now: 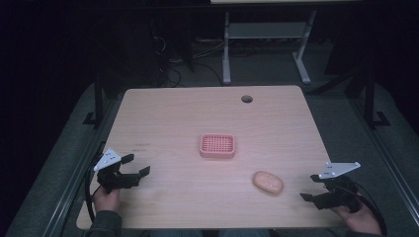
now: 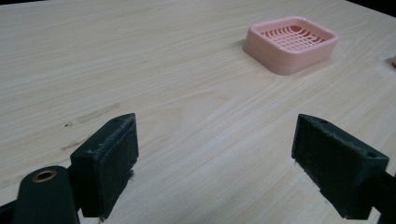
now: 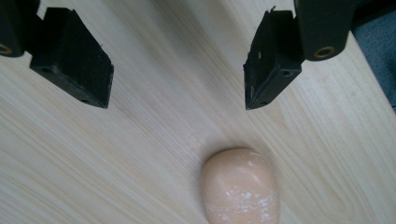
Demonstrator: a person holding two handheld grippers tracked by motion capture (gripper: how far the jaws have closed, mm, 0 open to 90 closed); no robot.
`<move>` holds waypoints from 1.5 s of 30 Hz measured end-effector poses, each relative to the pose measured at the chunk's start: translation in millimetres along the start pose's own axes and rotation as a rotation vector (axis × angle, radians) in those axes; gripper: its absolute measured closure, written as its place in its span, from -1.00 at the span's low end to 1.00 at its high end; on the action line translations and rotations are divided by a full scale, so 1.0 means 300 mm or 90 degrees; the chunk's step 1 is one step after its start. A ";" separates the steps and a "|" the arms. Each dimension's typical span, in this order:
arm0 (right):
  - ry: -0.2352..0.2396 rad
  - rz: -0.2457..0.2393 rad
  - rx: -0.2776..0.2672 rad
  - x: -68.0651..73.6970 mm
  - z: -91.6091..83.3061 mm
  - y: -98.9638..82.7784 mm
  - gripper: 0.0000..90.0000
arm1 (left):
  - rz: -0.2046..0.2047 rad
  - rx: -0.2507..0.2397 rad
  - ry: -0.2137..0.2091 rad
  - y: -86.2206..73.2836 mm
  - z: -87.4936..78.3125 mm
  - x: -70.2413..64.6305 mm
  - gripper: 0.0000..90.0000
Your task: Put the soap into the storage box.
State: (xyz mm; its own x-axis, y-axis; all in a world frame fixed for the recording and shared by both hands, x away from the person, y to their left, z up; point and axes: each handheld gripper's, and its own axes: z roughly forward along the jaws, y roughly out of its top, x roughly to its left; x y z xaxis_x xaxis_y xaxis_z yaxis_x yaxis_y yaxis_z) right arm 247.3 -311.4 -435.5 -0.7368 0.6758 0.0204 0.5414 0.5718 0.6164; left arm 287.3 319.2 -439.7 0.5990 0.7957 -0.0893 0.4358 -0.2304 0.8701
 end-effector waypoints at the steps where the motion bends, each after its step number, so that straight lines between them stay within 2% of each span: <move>1: 0.000 0.000 0.000 0.000 0.000 0.000 -0.48 | 0.000 0.000 0.000 0.000 0.000 0.000 -0.68; 5: 0.005 -0.019 0.018 0.014 0.016 0.027 -0.48 | -0.002 -0.004 -0.003 -0.001 -0.003 -0.003 -0.68; 6: 0.011 -0.028 0.023 0.023 0.022 0.043 -0.47 | 0.008 0.001 0.000 -0.002 -0.007 -0.003 -0.68; 10: 0.023 -0.035 0.027 0.026 0.031 0.064 -0.48 | 0.001 -0.006 -0.003 -0.003 -0.010 -0.002 -0.68; 14: 0.034 -0.051 0.055 0.032 0.055 0.105 -0.49 | 0.009 -0.004 -0.003 -0.002 -0.014 -0.003 -0.68; 23: 0.049 -0.080 0.079 0.067 0.079 0.192 -0.50 | 0.014 0.001 -0.003 0.001 -0.005 -0.009 -0.68; 29: 0.059 -0.127 0.103 0.091 0.120 0.253 -0.51 | 0.011 -0.001 -0.008 0.001 -0.008 -0.010 -0.68; 36: 0.064 -0.149 0.131 0.119 0.175 0.312 -0.52 | 0.014 0.001 -0.006 -0.001 -0.010 -0.007 -0.68; 37: 0.068 -0.150 0.134 0.121 0.182 0.319 -0.52 | 0.005 -0.003 -0.007 -0.001 -0.011 -0.010 -0.68; 41: 0.070 -0.161 0.149 0.120 0.210 0.348 -0.51 | 0.008 -0.002 -0.005 0.000 -0.014 -0.007 -0.68; 45: 0.074 -0.162 0.179 0.119 0.241 0.369 -0.52 | 0.011 0.003 -0.006 -0.001 -0.011 -0.007 -0.68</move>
State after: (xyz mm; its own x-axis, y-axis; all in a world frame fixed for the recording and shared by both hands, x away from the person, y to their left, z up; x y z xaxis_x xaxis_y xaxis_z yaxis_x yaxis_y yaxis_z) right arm 310.3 -190.3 -423.4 -0.8940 0.4479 -0.0072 0.4130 0.8303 0.3742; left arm 283.5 319.5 -438.2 0.6133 0.7860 -0.0783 0.4278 -0.2471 0.8694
